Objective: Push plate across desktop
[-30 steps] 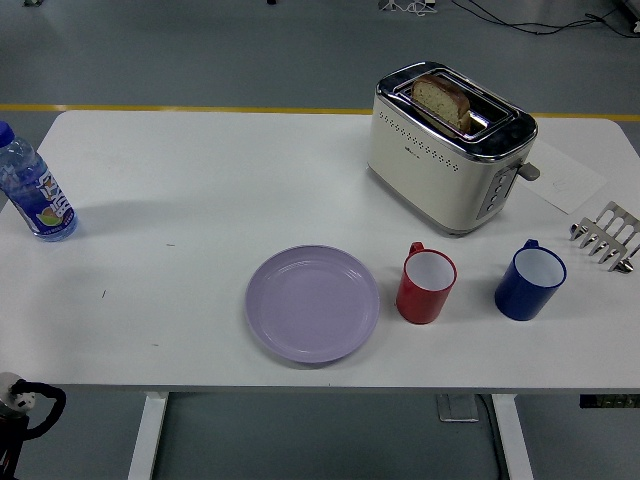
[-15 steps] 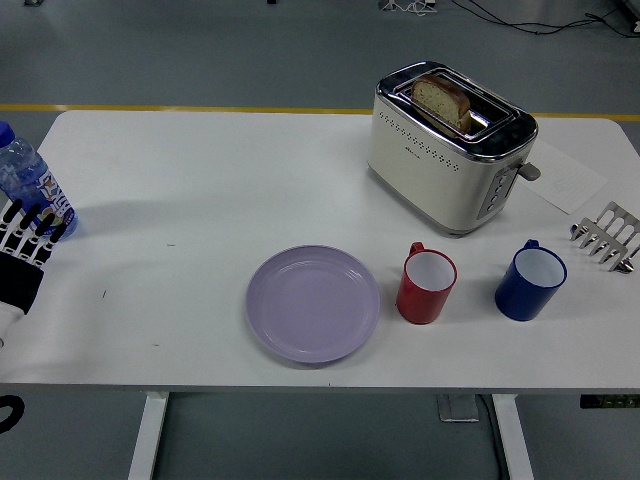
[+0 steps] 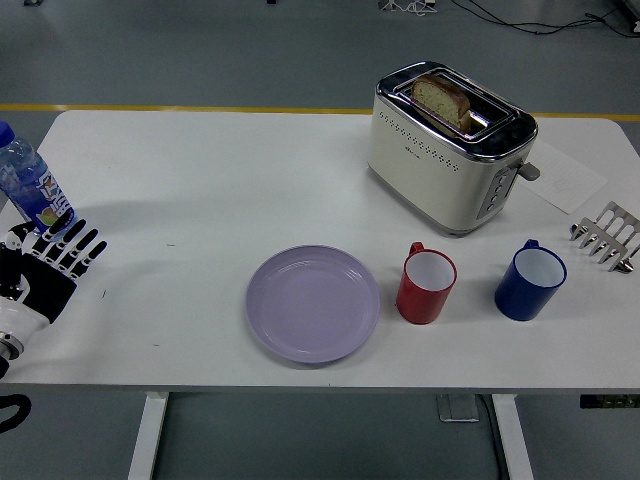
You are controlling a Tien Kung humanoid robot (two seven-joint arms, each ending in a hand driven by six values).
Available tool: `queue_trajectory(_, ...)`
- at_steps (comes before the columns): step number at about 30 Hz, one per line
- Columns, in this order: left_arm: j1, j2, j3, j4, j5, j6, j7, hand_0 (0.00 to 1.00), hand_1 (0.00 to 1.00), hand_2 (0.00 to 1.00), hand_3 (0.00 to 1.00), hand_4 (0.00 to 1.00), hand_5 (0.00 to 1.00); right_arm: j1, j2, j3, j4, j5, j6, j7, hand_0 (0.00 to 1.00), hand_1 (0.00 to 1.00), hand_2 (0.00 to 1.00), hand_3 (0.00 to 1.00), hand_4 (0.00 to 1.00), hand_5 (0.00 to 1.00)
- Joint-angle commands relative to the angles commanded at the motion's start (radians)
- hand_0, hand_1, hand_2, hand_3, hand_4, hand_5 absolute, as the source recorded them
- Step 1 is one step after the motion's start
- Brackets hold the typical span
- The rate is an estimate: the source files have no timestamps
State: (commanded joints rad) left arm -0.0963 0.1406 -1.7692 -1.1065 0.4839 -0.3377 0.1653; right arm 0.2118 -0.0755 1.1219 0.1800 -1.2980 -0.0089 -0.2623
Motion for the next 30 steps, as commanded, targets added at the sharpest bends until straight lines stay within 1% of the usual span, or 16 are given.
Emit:
queue_trajectory(6,-0.008,-0.004,0.002,0.005,-0.001,0.004,-0.002,0.625,0.675,0.655,0.639,0.518,0.998,0.001,0.001,0.003,0.0,-0.006,0.0,0.0,0.641,0.613,0.631,0.578,0.361,0.151)
queue_trajectory(19,-0.004,-0.007,0.002,0.007,-0.007,0.02,-0.018,0.63,0.678,0.664,0.645,0.527,0.998,0.001,-0.001,0.002,0.0,-0.005,0.0,0.001,0.64,0.614,0.631,0.577,0.361,0.15)
queue_trajectory(30,-0.002,-0.009,0.009,0.01,-0.01,0.035,-0.044,0.644,0.679,0.673,0.656,0.528,0.998,0.002,0.002,0.009,0.0,-0.009,0.0,-0.001,0.64,0.614,0.631,0.577,0.361,0.15)
